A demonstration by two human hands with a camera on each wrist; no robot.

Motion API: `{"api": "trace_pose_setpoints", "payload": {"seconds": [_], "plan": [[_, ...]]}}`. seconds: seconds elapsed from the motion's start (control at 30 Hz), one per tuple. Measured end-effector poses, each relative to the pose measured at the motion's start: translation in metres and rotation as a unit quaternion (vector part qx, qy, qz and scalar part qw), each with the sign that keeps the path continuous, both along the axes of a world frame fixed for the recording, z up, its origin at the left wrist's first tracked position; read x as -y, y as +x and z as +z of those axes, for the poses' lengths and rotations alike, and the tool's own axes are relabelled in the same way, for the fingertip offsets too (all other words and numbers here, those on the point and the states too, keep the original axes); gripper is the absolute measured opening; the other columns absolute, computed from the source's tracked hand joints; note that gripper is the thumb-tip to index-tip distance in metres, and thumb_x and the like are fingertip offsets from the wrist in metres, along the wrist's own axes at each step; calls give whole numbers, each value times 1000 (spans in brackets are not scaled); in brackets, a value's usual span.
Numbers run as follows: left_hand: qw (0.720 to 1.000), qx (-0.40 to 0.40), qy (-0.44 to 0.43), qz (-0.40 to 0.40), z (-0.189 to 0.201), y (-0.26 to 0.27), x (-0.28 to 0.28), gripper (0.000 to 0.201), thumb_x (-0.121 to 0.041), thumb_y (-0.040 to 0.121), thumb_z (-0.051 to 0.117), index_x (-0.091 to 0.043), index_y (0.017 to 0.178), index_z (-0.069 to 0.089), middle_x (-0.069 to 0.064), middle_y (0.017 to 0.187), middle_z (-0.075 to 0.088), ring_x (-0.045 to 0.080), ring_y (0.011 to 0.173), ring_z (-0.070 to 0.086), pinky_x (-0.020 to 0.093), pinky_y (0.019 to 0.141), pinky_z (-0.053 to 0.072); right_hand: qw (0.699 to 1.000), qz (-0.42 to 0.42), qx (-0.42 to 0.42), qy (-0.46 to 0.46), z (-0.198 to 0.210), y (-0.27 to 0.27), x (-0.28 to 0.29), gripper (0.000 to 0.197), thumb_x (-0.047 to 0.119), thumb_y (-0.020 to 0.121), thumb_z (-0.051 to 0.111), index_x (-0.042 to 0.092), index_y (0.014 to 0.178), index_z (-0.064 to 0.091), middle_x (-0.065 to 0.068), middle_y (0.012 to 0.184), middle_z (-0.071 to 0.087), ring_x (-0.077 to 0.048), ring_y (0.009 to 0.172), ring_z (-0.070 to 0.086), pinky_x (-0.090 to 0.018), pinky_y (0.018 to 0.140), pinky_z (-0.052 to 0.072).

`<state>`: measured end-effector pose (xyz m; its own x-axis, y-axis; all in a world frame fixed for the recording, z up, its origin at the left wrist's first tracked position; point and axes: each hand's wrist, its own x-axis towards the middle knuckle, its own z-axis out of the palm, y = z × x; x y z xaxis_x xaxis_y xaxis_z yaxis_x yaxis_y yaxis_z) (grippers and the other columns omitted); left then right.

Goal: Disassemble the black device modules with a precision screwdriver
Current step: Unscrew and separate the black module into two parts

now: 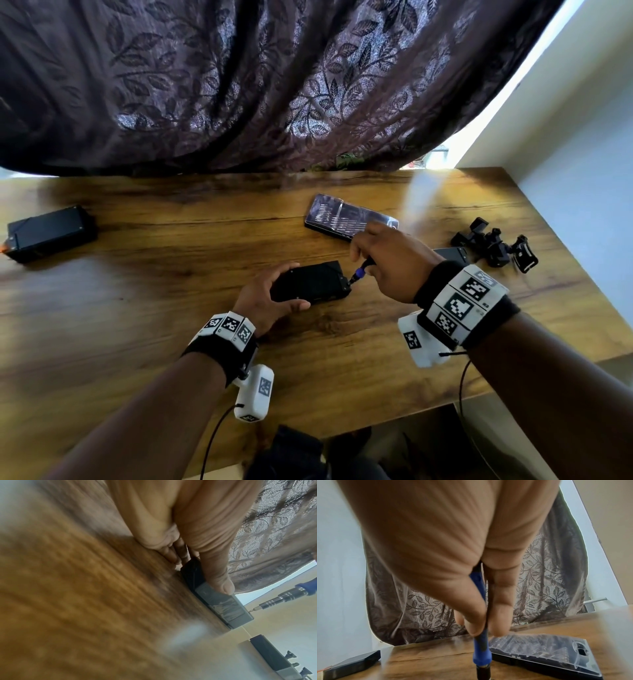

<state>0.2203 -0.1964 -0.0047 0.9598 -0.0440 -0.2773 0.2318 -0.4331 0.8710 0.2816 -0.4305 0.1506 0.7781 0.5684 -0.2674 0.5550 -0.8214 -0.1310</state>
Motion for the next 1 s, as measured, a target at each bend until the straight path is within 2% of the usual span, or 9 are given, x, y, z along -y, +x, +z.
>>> {"api": "trace_pose_setpoints", "payload": {"seconds": [0.13, 0.2, 0.27, 0.4, 0.5, 0.7, 0.87, 0.93, 1.0], "plan": [[1000, 7, -3, 1, -1, -1, 0, 80, -46, 73, 86, -47, 143, 46, -11, 147, 48, 10, 128, 43, 28, 99, 38, 1000, -18, 9, -3, 2, 1, -7, 19, 3, 84, 61, 20, 93, 60, 4, 104, 52, -11, 80, 57, -30, 71, 54], [1000, 9, -7, 2, -2, 0, 0, 80, -45, 73, 87, -47, 142, 47, -11, 147, 48, 11, 130, 44, 28, 101, 39, 1000, -16, 20, -11, 0, 2, -9, 11, 8, 87, 61, 19, 89, 62, 2, 101, 57, -14, 80, 60, -31, 73, 55], [1000, 10, -5, 2, -3, 0, -1, 80, -46, 73, 87, -48, 142, 47, -12, 148, 48, 12, 133, 44, 29, 102, 39, 999, -7, 41, -31, -1, 4, -13, 6, 15, 91, 62, 19, 86, 63, 0, 96, 63, -18, 81, 63, -37, 75, 58], [1000, 10, -3, 2, -3, 0, -1, 79, -46, 74, 86, -49, 143, 46, -12, 147, 48, 12, 131, 45, 28, 100, 39, 995, 10, 58, -75, -1, 5, -21, 14, 24, 96, 58, 17, 86, 66, -3, 88, 67, -23, 81, 65, -39, 74, 59], [1000, 7, -4, 1, -4, 0, -1, 79, -47, 75, 86, -50, 143, 45, -11, 146, 50, 14, 132, 47, 29, 101, 42, 996, 3, 48, -78, 0, 5, -21, 19, 26, 97, 58, 17, 83, 67, -1, 85, 68, -20, 78, 65, -38, 74, 59], [1000, 11, -11, 9, -2, 0, 1, 79, -41, 75, 87, -47, 142, 47, -11, 145, 50, 12, 131, 46, 29, 101, 41, 994, -66, 42, -75, 5, -3, -20, 25, 27, 98, 54, 18, 81, 69, -1, 81, 66, -20, 74, 64, -34, 68, 56], [1000, 12, -11, 13, -3, 0, 0, 79, -43, 74, 87, -50, 141, 47, -12, 147, 50, 13, 133, 45, 38, 109, 42, 988, -134, 48, -67, 5, -4, -22, 23, 31, 98, 53, 19, 87, 69, -2, 82, 61, -22, 74, 62, -32, 65, 53], [1000, 10, -7, 10, -3, 0, 0, 79, -44, 74, 87, -50, 141, 46, -12, 148, 49, 14, 134, 44, 38, 109, 41, 984, -159, 47, -61, 3, -2, -19, 23, 30, 97, 52, 19, 82, 66, -1, 79, 59, -20, 70, 60, -29, 60, 49], [1000, 12, -4, 9, -3, 1, 0, 79, -45, 74, 87, -51, 141, 46, -11, 149, 48, 14, 135, 44, 38, 109, 42, 985, -152, 44, -63, 1, -1, -17, 26, 30, 97, 50, 21, 75, 61, -1, 83, 65, -19, 68, 58, -28, 56, 45]]}}
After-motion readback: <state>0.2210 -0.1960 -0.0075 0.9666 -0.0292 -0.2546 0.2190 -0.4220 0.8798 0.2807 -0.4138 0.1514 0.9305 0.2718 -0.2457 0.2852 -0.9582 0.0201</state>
